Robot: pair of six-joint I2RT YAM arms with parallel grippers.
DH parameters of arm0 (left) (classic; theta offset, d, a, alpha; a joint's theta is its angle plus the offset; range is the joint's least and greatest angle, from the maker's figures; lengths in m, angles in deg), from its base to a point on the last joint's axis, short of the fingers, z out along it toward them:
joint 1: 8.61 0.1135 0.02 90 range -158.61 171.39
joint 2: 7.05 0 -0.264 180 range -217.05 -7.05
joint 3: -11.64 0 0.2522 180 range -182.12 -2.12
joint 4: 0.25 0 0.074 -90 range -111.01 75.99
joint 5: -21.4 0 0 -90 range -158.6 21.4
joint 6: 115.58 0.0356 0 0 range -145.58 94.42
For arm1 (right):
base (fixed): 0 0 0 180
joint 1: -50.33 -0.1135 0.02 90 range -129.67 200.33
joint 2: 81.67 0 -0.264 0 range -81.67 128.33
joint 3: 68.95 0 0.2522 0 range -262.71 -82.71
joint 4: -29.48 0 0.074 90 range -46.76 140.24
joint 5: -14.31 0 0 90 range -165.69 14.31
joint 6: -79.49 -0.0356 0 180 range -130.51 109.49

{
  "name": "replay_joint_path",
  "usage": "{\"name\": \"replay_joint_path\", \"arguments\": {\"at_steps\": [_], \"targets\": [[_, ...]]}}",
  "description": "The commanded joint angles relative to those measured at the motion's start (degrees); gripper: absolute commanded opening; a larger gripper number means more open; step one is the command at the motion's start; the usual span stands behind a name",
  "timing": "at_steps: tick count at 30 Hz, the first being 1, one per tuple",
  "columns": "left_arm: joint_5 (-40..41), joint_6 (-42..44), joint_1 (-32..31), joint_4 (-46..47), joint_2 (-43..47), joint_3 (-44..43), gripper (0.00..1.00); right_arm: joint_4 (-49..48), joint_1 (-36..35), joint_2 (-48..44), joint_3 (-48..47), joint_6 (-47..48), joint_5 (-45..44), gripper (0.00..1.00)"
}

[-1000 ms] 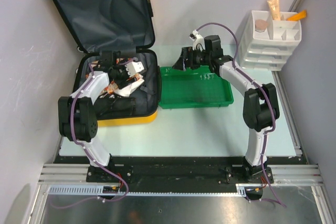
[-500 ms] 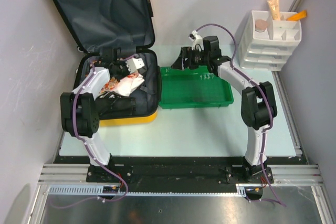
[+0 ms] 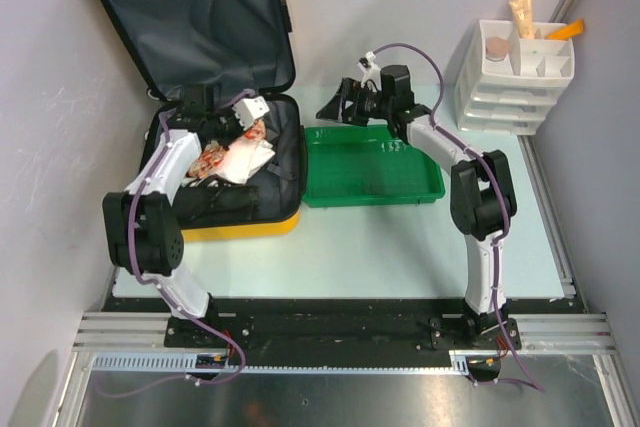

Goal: Open, take out, and arrange the luggage

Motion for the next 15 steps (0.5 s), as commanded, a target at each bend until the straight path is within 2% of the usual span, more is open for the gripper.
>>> {"name": "replay_joint_path", "arguments": {"at_steps": [1,4,10,15], "targets": [[-7.11,-5.36,-1.51,1.69,7.63,-0.71,0.00,-6.20,-0.57,1.50,-2.78,-9.08,1.73,0.94],[-7.38,-5.71,-3.70,1.78,10.36,1.66,0.00,-8.75,-1.01,2.56,-2.78,-13.83,2.34,1.00],[-5.80,-10.89,-10.20,5.46,12.12,5.00,0.00,-10.43,-1.98,3.79,-1.29,-21.03,3.66,1.00],[-2.29,-14.41,-16.10,10.56,10.81,7.12,0.00,-10.34,-1.45,3.00,1.35,-23.24,3.05,0.99]]}}
